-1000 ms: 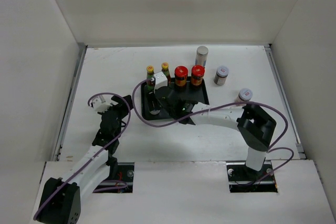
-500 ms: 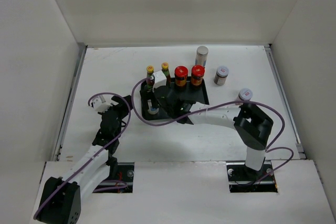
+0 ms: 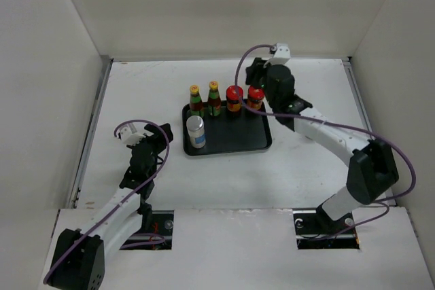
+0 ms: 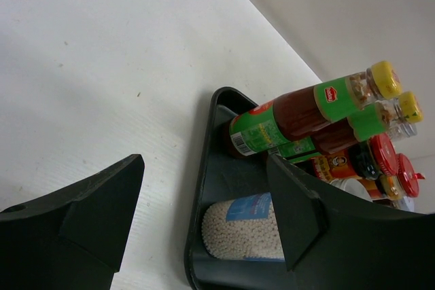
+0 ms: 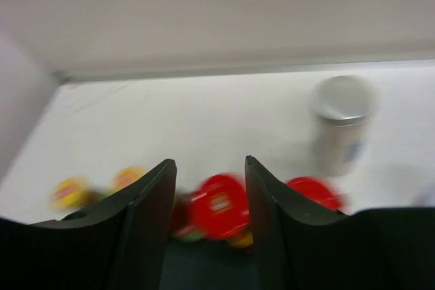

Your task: Organize the condiment bottles

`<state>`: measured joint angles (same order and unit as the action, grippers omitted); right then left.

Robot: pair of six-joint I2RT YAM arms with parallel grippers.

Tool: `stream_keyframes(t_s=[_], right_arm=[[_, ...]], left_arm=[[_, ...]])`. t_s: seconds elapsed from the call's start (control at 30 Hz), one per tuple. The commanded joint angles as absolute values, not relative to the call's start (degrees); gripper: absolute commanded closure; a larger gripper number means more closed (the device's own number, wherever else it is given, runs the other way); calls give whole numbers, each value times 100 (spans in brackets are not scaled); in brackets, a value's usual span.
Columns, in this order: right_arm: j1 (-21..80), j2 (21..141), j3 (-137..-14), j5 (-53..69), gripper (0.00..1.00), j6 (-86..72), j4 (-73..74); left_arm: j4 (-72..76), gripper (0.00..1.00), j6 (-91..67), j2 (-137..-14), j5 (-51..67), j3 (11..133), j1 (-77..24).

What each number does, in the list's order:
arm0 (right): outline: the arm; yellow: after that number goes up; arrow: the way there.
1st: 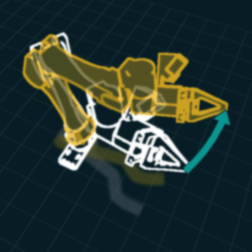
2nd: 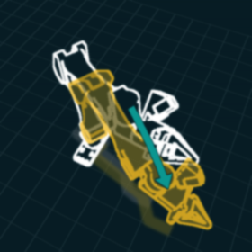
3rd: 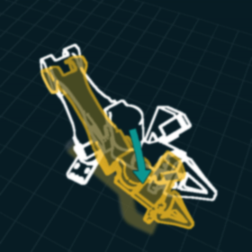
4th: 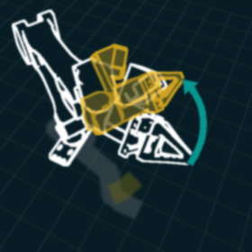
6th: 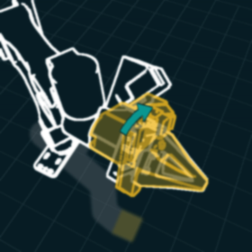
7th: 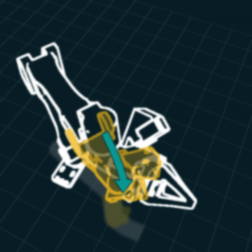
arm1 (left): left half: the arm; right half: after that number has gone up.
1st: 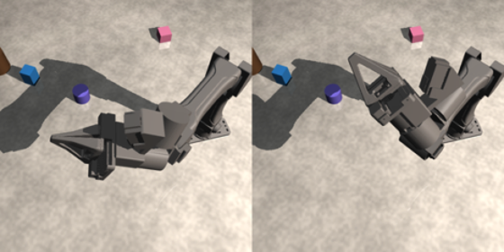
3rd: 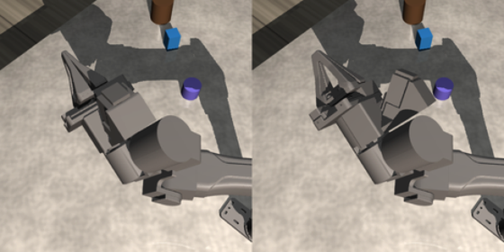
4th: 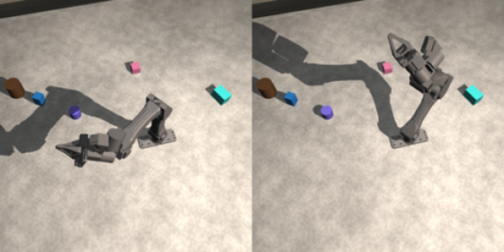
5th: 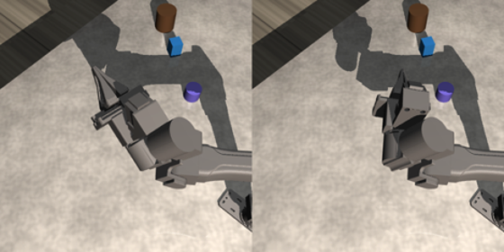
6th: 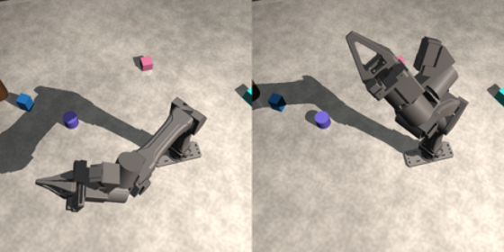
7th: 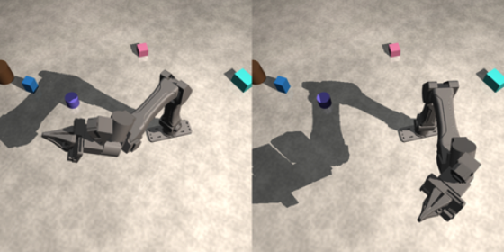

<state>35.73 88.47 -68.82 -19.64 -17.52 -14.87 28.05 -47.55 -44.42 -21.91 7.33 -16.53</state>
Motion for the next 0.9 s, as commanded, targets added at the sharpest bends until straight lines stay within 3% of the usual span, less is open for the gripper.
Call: stream_keyframes(t_s=[0.0,0.03,0.13,0.2,0.6,0.87], right_arm=[[2854,9368,-7188,-2232,47,-1697,-1003],[2713,9474,-7294,-2241,44,-1635,-985],[2308,9877,-7820,-2163,11,-1354,-678],[2132,10237,-8303,-2057,5,-1179,-371],[1964,11469,-9606,-1081,0,-923,123],[1947,12119,-10186,-1344,5,-844,27]], left_arm=[[3059,28,-4772,-4552,-2154,738,-1639],[3059,28,-4772,-4570,-2127,756,-1656],[3102,28,-4737,-4588,-2171,765,-1692],[3129,28,-4737,-4649,-2162,756,-1692],[3129,28,-4737,-4535,-2100,747,-1665],[3181,28,-4763,-4702,-2065,774,-1709]])
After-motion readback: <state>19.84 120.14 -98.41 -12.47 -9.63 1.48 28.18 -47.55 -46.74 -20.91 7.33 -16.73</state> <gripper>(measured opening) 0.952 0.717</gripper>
